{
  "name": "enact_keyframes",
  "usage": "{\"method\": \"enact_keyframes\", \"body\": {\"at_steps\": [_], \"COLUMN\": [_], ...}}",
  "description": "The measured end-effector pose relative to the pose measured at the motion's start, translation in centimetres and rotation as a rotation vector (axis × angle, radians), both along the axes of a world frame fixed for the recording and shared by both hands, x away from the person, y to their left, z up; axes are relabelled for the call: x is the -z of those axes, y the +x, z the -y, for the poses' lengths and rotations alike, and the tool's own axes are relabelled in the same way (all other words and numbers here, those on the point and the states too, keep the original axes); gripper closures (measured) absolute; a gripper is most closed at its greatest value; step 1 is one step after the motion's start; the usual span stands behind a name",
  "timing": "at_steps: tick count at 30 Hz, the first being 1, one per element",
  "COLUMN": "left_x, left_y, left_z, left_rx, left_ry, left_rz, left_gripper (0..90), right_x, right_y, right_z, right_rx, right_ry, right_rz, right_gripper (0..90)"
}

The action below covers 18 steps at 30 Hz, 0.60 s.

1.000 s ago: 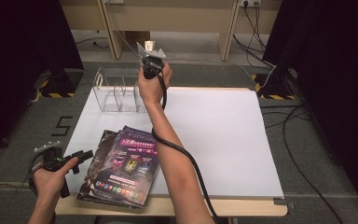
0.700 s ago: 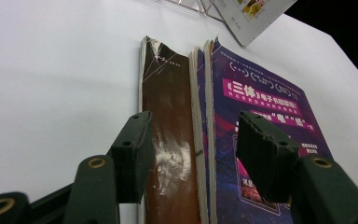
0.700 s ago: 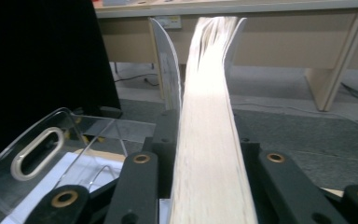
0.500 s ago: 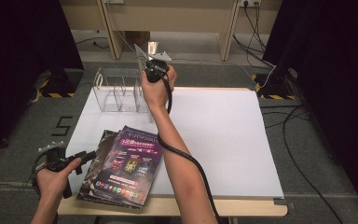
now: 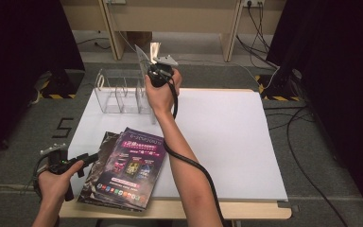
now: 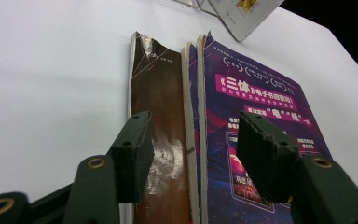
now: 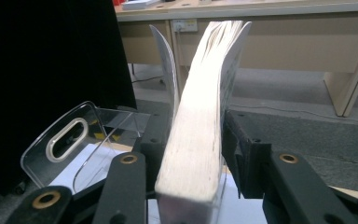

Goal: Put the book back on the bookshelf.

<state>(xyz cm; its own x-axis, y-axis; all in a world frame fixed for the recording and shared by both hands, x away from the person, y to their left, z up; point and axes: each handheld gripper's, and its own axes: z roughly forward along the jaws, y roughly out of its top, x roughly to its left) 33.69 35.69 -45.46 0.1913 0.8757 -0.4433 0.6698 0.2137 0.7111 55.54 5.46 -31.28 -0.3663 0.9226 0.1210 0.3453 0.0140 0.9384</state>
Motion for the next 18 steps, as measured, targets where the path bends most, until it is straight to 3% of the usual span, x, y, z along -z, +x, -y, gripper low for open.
{"method": "enact_keyframes", "body": {"at_steps": [18], "left_x": [0.1], "left_y": [0.1], "left_z": [0.8], "left_rx": [0.014], "left_ry": [0.011], "left_rz": [-0.002], "left_gripper": [44.8], "right_x": [-0.6], "right_y": [-2.0], "right_z": [1.4], "right_rx": [-0.054], "right_ry": [0.038], "right_rz": [-0.004], "right_gripper": [59.2]}}
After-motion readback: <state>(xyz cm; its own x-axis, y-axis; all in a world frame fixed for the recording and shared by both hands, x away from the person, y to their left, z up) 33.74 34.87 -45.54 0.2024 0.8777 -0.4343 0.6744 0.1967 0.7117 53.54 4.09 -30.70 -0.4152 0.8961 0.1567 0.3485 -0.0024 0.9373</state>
